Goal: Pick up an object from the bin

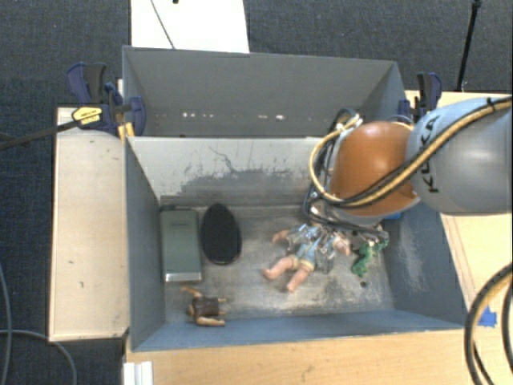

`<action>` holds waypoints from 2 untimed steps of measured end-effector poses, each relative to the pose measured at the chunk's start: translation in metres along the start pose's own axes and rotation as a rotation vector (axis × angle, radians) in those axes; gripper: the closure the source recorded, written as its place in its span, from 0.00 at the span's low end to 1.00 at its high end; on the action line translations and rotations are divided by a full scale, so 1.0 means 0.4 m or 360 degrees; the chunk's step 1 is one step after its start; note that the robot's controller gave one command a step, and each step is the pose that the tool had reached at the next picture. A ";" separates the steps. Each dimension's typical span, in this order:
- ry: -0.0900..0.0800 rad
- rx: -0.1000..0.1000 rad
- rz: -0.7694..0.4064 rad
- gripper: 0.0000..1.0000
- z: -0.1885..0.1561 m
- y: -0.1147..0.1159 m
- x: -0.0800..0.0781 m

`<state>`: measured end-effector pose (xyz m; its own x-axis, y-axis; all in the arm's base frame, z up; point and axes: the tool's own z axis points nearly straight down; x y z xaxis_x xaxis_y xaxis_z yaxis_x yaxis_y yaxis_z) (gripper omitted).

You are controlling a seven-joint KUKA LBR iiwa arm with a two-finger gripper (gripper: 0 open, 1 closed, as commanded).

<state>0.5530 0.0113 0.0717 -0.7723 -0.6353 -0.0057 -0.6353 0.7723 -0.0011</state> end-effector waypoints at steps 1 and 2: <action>0.0005 -0.0004 -0.0001 1.00 -0.012 0.003 0.003; 0.0017 -0.0012 0.0000 1.00 -0.067 0.006 0.006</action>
Offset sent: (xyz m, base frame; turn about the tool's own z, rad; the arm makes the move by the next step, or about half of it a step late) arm 0.0000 0.0000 0.1037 0.0000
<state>0.5494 0.0114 0.0987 -0.7724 -0.6351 0.0047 -0.6351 0.7724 0.0064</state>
